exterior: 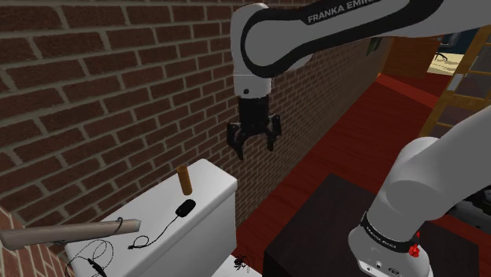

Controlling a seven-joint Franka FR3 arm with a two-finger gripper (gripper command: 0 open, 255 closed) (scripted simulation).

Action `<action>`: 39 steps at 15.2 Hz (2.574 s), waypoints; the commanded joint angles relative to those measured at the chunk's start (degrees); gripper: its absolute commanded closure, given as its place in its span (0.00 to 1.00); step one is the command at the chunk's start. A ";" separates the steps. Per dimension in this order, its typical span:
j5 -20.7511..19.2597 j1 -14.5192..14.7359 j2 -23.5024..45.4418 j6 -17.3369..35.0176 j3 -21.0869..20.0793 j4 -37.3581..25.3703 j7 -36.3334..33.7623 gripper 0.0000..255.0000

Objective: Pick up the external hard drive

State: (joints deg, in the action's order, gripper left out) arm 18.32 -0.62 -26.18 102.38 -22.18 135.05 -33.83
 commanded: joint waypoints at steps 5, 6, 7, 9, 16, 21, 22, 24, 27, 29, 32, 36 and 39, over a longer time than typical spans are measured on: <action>-0.70 -1.02 12.76 7.58 -7.25 -5.35 -14.26 0.00; -1.35 -1.15 15.18 8.81 -8.22 -6.44 -16.68 0.00; -2.16 -1.24 17.67 9.99 -9.09 -7.61 -19.14 0.00; -4.19 -1.22 22.83 12.20 -10.53 -10.15 -24.18 0.00; -13.35 2.34 41.48 17.24 -10.83 -21.47 -41.33 0.00; -18.20 7.19 53.91 18.02 -7.66 -31.95 -50.87 0.00; -18.88 8.18 56.32 17.94 -6.93 -34.30 -52.46 0.00; -19.52 9.19 58.86 18.37 -6.09 -36.31 -53.76 0.00; -20.01 9.51 60.22 20.03 -5.68 -35.92 -53.73 0.00; -20.34 9.73 61.16 21.12 -5.40 -35.73 -53.71 0.00; -20.61 9.91 61.92 21.96 -5.17 -35.61 -53.71 0.00; -20.61 9.89 61.93 22.13 -5.16 -35.43 -53.68 1.00; -20.58 9.77 61.85 21.84 -5.16 -35.64 -53.56 1.00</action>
State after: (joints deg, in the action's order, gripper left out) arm -2.24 9.21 35.59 124.31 -27.42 99.26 -87.41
